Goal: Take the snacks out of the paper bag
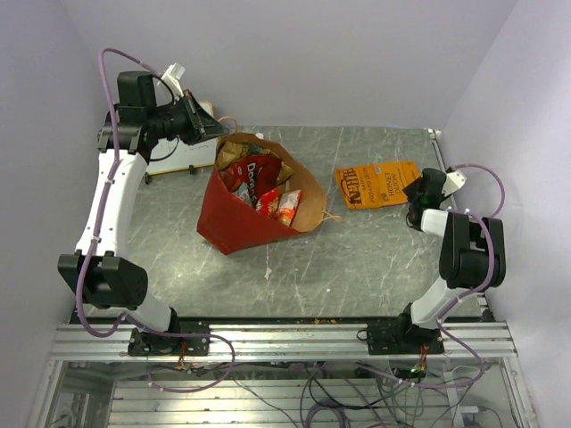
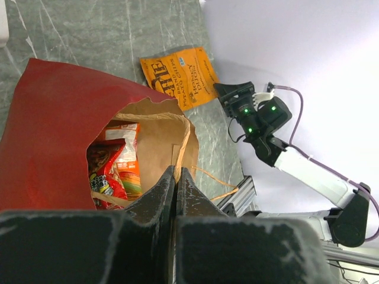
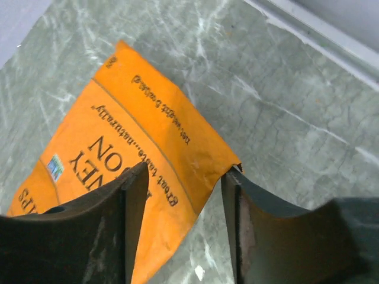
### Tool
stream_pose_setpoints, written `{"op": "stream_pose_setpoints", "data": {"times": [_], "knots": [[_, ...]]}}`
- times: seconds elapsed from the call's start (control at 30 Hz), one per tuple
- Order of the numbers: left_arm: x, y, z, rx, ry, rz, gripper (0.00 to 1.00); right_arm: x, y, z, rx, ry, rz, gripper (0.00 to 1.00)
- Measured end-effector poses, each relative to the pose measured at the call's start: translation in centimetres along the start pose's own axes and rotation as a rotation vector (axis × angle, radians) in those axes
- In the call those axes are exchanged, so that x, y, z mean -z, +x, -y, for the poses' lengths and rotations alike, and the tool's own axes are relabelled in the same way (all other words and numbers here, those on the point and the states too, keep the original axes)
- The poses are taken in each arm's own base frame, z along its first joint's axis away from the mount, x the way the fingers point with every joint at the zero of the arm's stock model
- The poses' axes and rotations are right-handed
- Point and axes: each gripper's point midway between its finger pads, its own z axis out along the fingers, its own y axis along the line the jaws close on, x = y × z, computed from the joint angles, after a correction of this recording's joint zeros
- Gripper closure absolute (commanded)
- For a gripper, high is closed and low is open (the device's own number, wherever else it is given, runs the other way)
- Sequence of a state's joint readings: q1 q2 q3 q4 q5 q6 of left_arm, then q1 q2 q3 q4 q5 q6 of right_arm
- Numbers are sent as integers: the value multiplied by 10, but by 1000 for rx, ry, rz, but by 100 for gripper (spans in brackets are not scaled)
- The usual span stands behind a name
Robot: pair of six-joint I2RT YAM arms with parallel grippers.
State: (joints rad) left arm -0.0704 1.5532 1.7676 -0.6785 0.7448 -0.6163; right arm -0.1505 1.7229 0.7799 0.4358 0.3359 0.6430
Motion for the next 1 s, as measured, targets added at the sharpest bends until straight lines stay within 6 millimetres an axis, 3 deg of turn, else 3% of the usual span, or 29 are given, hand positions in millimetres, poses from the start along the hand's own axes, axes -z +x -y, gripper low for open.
{"op": "stream_pose_setpoints", "data": {"times": [0.1, 0.27, 0.4, 0.47, 0.6, 0.7, 0.8, 0.9, 1.0], "knots": [[1, 4, -1, 4, -1, -6, 93, 13, -14, -7, 4, -29, 16, 31], [9, 17, 6, 13, 3, -7, 93, 44, -45, -18, 6, -71, 48, 31], [13, 22, 13, 37, 9, 10, 93, 66, -48, -42, 5, -203, 15, 33], [13, 23, 13, 57, 4, 17, 93, 73, -29, -65, 31, -326, -75, 35], [10, 23, 11, 95, -4, 26, 93, 85, 35, -128, 181, -574, -337, 35], [6, 20, 12, 112, -1, 26, 93, 115, 79, -181, 322, -765, -492, 34], [1, 14, 13, 111, 1, 24, 93, 146, 104, -216, 371, -891, -581, 38], [-5, 10, 12, 112, 3, 20, 93, 158, 124, -237, 386, -949, -652, 41], [-9, 8, 12, 116, 4, 15, 93, 163, 146, -237, 385, -936, -721, 43]]}}
